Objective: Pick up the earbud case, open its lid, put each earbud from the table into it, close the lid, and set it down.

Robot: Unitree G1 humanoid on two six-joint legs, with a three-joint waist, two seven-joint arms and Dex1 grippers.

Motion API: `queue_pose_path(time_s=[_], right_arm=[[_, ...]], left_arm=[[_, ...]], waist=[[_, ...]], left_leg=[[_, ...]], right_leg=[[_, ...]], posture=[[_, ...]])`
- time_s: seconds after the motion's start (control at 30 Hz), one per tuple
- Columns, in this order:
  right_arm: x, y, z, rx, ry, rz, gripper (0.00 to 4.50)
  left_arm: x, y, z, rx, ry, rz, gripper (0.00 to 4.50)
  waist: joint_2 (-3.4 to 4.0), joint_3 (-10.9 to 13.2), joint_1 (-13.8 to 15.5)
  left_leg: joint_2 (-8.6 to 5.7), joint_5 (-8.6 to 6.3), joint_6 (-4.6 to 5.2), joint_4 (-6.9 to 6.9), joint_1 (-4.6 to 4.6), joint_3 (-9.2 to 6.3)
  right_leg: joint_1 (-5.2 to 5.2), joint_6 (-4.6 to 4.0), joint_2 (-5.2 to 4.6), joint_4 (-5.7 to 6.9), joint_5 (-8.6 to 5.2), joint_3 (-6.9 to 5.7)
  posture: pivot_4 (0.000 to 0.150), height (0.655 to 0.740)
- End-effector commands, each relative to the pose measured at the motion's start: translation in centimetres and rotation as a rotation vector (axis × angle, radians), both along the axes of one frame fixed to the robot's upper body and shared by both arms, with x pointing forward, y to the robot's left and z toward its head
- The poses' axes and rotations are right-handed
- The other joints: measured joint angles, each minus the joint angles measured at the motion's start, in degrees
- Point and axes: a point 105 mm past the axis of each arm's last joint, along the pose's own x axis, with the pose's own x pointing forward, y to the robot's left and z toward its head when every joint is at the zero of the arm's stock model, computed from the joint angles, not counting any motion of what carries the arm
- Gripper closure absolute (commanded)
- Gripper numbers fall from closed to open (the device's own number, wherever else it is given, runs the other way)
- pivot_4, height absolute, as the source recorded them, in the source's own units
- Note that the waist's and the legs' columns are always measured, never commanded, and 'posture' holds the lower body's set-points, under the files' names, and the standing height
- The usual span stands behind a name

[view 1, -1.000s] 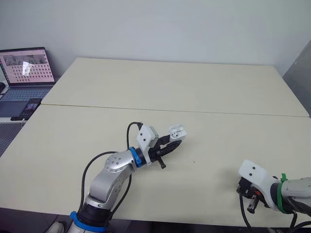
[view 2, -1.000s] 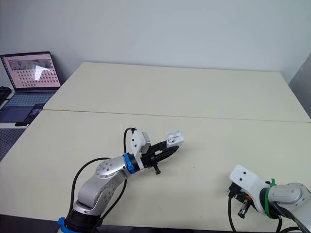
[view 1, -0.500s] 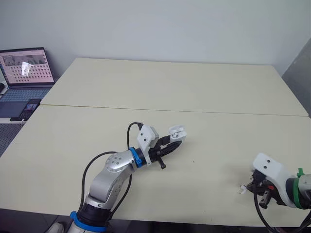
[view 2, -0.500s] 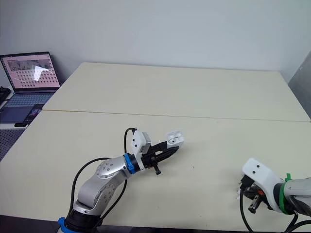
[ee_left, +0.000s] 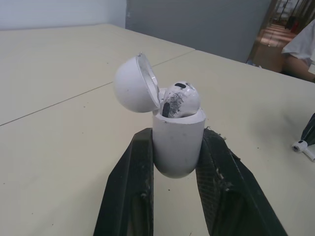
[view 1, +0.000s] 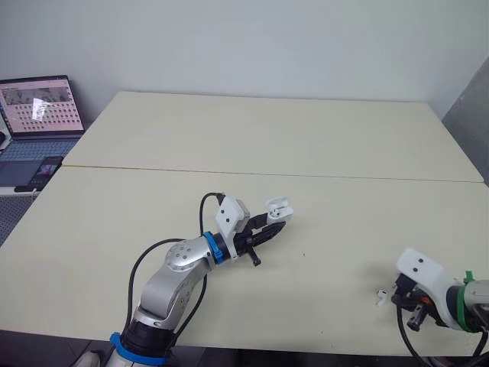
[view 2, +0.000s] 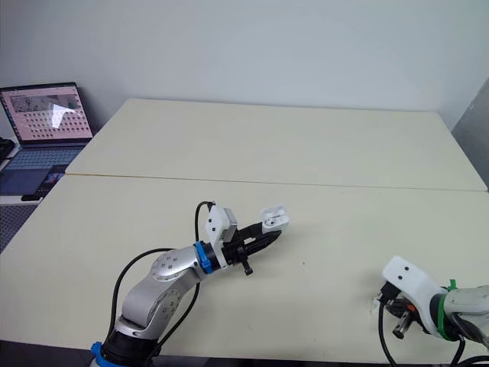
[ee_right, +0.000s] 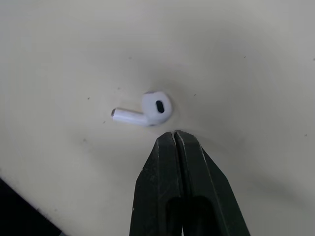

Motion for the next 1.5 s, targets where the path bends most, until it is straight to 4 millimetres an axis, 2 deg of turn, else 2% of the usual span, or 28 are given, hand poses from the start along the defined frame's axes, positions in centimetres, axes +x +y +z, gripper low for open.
queue_pose_path(time_s=[0.03,0.53,1.1,1.3,1.5], right_arm=[[0.5,0.3,0.2,0.001,-0.029,0.016,4.47],[0.8,2.4,0.5,0.07,-0.034,0.062,4.47],[-0.3,4.1,0.3,0.116,0.007,0.107,4.47],[0.7,4.2,1.4,0.119,-0.056,0.114,4.47],[0.6,4.0,2.6,0.134,-0.07,0.109,4.47]], left_arm=[[-0.4,-0.3,1.6,-0.016,-0.067,-0.017,3.7],[-0.5,0.1,1.1,-0.012,-0.061,-0.009,3.7],[-0.4,0.1,0.9,-0.007,-0.06,-0.011,3.7],[-0.4,0.2,0.7,-0.007,-0.06,-0.014,3.7],[-0.4,0.0,0.9,-0.01,-0.063,-0.017,3.7]], waist=[[0.0,0.0,0.0],[0.0,0.0,0.0],[0.0,0.0,0.0],[0.01,0.0,-0.1],[0.0,0.0,0.0]], left_leg=[[0.0,0.0,0.0,0.0,0.0,0.0],[0.0,0.0,0.0,0.0,0.0,0.0],[0.0,0.0,0.0,0.0,0.0,0.0],[0.0,0.0,0.0,0.0,0.01,0.0],[0.0,0.0,0.0,0.0,0.0,0.01]], right_leg=[[0.0,0.0,0.0,0.0,0.0,0.0],[0.0,0.0,0.0,0.0,0.0,0.01],[0.0,0.0,0.0,0.0,0.0,0.01],[0.0,0.0,0.0,0.0,0.0,0.01],[0.0,0.0,0.0,0.0,0.0,0.01]], posture=[[0.15,0.74],[0.15,0.74],[0.15,0.74],[0.15,0.74],[0.15,0.74]])
